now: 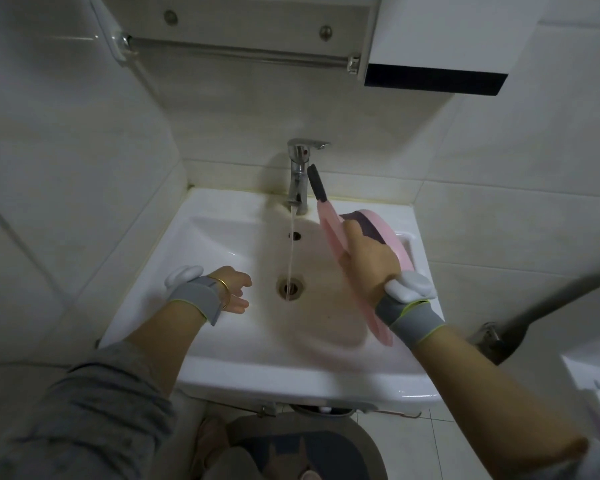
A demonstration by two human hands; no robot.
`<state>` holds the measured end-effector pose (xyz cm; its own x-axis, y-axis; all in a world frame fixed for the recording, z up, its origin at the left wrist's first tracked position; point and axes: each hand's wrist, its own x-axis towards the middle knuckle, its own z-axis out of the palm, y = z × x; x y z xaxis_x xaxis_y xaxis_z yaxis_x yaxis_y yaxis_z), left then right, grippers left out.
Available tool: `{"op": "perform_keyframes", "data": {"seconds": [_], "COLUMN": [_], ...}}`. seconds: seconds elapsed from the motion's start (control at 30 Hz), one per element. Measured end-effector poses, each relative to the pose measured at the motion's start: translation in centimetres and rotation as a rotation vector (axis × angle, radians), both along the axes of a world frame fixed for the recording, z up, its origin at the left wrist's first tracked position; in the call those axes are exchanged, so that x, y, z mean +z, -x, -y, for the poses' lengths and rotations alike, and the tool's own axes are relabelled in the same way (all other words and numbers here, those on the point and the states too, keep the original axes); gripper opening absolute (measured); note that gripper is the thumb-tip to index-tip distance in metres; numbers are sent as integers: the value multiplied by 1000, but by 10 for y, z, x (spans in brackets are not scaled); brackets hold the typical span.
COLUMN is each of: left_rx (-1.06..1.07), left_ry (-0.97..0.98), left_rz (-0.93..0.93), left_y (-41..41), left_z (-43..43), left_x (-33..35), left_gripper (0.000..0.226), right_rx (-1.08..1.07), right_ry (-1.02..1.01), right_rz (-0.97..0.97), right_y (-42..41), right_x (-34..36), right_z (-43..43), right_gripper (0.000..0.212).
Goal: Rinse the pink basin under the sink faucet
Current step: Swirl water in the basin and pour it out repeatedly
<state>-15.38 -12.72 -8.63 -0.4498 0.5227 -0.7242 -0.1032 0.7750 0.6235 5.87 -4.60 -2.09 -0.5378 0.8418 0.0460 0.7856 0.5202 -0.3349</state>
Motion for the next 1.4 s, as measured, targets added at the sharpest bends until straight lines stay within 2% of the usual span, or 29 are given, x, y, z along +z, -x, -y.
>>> {"op": "perform_keyframes", "data": {"seconds": [0.3,0.7,0.87,1.0,1.17,1.3,1.4], "left_rx": [4,-14,-6,-6,-24,-33,5], "left_ry": [-25,0,-5,5,28,47,22], "left_rz": [-15,-34,-48,-39,-68,-114,-71], "left_y": [0,-3,-4,-6,-8,-8,-6], "left_z": [-6,-6,-4,0,8,14,18], "left_x": [0,9,11,11,6,7,7], "left_gripper": [51,43,48,47,50,52,52], "right_rx": [33,26,-1,-77,-307,-488,-600], "right_ry": [-75,-22,27,99,426,638,778], "right_rz": [75,-23,-286,-508,-935,-1130,-1259], "right_y": [1,-6,-13,-19,-26,-34,-39], "right_x": [-1,6,5,-7,-29,-52,-66], "right_z": [-2,-1,0,-5,-11,-14,-14], "right_gripper": [29,31,33,20,29,37,43]}}
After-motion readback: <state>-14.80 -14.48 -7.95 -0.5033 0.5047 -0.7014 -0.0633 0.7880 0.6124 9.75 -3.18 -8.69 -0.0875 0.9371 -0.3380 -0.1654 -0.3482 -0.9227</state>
